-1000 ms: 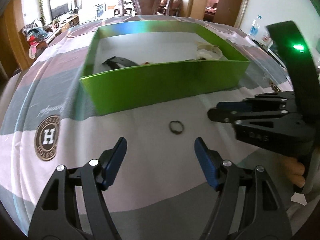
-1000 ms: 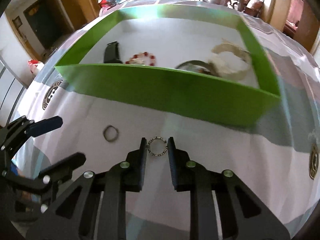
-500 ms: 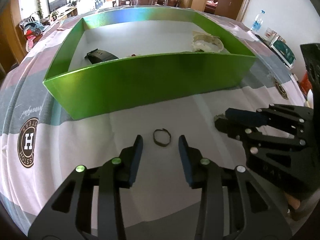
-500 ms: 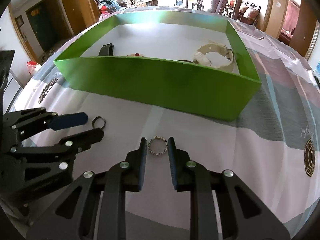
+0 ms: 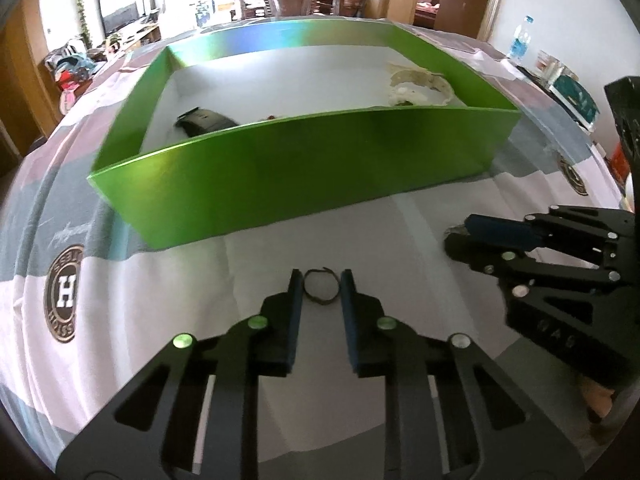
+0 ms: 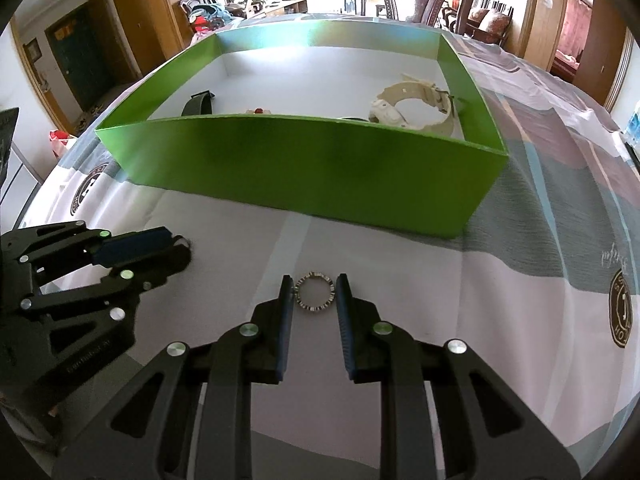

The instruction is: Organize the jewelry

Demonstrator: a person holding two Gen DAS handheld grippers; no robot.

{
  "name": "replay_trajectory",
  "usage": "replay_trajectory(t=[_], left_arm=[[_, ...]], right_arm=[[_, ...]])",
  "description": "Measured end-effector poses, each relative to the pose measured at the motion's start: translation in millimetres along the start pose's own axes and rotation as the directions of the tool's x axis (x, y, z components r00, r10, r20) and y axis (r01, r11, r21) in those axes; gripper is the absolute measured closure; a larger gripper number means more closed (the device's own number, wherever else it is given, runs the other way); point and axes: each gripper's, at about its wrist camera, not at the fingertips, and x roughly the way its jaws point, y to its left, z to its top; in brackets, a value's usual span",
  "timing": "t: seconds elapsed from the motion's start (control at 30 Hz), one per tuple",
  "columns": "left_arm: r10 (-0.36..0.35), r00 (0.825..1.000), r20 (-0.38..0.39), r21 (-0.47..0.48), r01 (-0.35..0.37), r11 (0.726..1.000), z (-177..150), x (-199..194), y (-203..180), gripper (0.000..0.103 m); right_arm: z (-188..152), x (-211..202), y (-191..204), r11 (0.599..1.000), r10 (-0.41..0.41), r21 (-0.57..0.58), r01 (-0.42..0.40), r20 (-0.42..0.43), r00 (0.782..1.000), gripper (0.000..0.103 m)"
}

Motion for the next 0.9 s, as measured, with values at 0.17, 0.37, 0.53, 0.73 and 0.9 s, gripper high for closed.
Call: replay_trajectory(t=[0.17,0.37,0.53,0.73,0.9], left_arm=[[0.013,1.000,0.007,-0.006,-0.013,1.000,-2.4,-6.5,2.1,0.078],[0.010,1.000,-0.002,0.018,-0.010,1.000,-3.4,-0.2,-5.2,0.071],[0.005,1.000,0.002,0.016,-0.005,1.000,-2.9,0.6,-3.7,0.071],[0.005,1.000,0.006,0.012,-0.005,1.000,-2.7,0.9,-2.9,0.071],[0.011,1.000,0.008,0.015,-0.011,1.000,-2.8,1.1,-4.1,0.071]], right_arm=[[0.5,-0.5,-2.5,1.000,0.017,0.009,-0.017,-0.002,1.000,0.070],[0.2,-0.2,-1.4,1.000,0.002,0.000,-0.002,0.004,1.000,0.068],[-0.7,0.3,1.4,1.000,-0.018,-0.018,0.019,0.014,1.000,0.068],[-1.5,1.3,5.0,0.998,-0.043,-0.043,0.043,0.021,0.999,0.068],[-1.7,1.2,4.0,0.998,-0.044,-0.044,0.045,0.023,0.999,0.068]])
